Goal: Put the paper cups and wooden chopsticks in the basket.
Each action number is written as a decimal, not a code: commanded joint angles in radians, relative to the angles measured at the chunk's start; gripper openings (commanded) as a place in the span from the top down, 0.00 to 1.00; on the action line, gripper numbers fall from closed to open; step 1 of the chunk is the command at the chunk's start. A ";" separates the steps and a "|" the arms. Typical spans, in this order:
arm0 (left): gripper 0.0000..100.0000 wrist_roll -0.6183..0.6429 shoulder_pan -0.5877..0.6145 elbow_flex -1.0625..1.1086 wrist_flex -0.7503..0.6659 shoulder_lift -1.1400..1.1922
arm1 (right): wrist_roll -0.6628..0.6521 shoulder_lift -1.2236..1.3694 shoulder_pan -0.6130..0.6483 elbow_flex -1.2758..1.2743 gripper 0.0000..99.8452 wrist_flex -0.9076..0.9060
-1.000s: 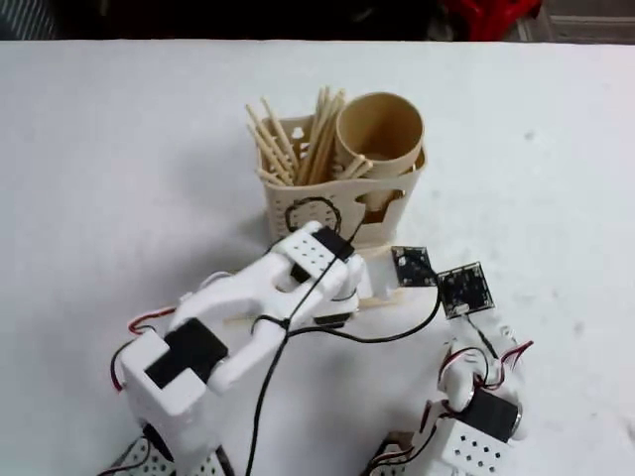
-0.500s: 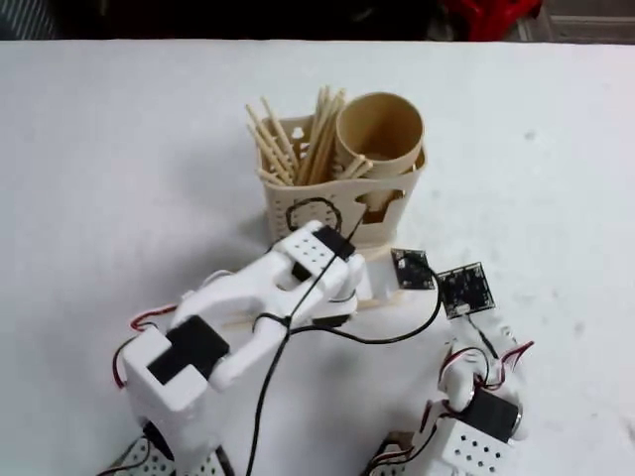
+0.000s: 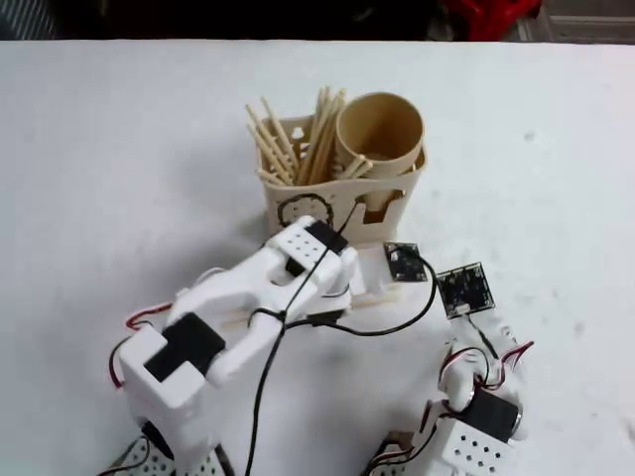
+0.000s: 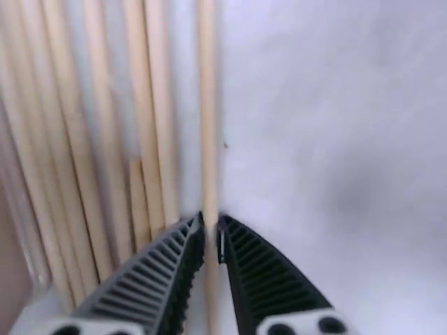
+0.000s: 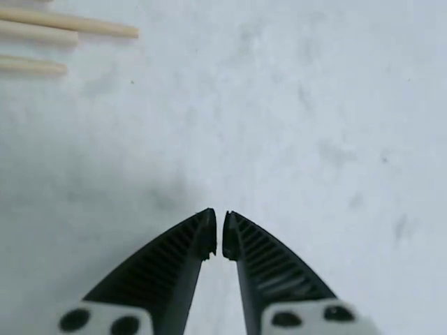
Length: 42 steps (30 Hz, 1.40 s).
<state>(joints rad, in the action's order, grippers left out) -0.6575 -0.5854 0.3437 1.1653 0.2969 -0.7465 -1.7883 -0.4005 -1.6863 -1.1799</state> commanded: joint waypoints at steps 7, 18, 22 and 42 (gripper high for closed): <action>0.89 0.000 0.036 0.000 0.040 0.028 | 0.005 -0.010 -0.005 -0.005 0.97 -0.004; 0.98 0.037 0.038 0.009 0.121 -0.160 | 0.005 -0.010 -0.005 -0.005 0.97 -0.004; 0.98 0.041 0.038 0.009 0.195 -0.331 | 0.005 -0.010 -0.005 -0.005 0.97 -0.004; 0.98 0.356 0.038 -0.143 0.048 -0.998 | 0.005 -0.010 -0.005 -0.005 0.97 -0.004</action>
<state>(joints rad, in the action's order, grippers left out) -0.4074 -0.5608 0.2946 1.3633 -0.6391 -0.7465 -1.7883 -0.3989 -1.6863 -1.1799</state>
